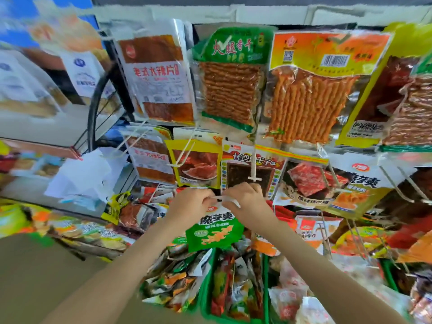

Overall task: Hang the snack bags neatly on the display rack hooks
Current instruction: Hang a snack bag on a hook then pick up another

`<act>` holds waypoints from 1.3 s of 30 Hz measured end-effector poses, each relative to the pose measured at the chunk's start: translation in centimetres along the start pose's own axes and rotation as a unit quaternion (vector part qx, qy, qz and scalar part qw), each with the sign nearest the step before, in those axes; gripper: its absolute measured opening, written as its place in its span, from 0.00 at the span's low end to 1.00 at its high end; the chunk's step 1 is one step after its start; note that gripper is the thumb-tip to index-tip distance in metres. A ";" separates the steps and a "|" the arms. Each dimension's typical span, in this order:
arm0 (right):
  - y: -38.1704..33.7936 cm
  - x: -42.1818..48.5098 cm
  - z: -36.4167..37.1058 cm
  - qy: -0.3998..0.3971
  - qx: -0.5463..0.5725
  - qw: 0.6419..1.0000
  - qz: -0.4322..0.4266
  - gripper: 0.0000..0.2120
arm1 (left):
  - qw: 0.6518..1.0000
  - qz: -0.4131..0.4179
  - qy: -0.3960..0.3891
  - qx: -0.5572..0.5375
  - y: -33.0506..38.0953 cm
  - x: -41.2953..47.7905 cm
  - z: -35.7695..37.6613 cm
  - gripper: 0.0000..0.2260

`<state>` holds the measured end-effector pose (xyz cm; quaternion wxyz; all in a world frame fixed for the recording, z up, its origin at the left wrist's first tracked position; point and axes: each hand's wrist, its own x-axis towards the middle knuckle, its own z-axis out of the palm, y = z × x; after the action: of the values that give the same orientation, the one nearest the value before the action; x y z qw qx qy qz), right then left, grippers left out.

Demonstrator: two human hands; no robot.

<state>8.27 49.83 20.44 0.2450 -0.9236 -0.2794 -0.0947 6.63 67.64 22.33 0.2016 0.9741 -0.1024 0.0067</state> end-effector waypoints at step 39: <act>-2.4 15.8 6.3 0.044 0.109 0.979 0.169 0.31 | 0.996 0.019 0.064 0.058 -16.6 2.3 -7.6 0.11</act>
<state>20.23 62.12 20.89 0.3692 -0.9199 -0.1168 -0.0615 12.42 85.06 22.91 0.1508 0.9795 -0.1077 0.0785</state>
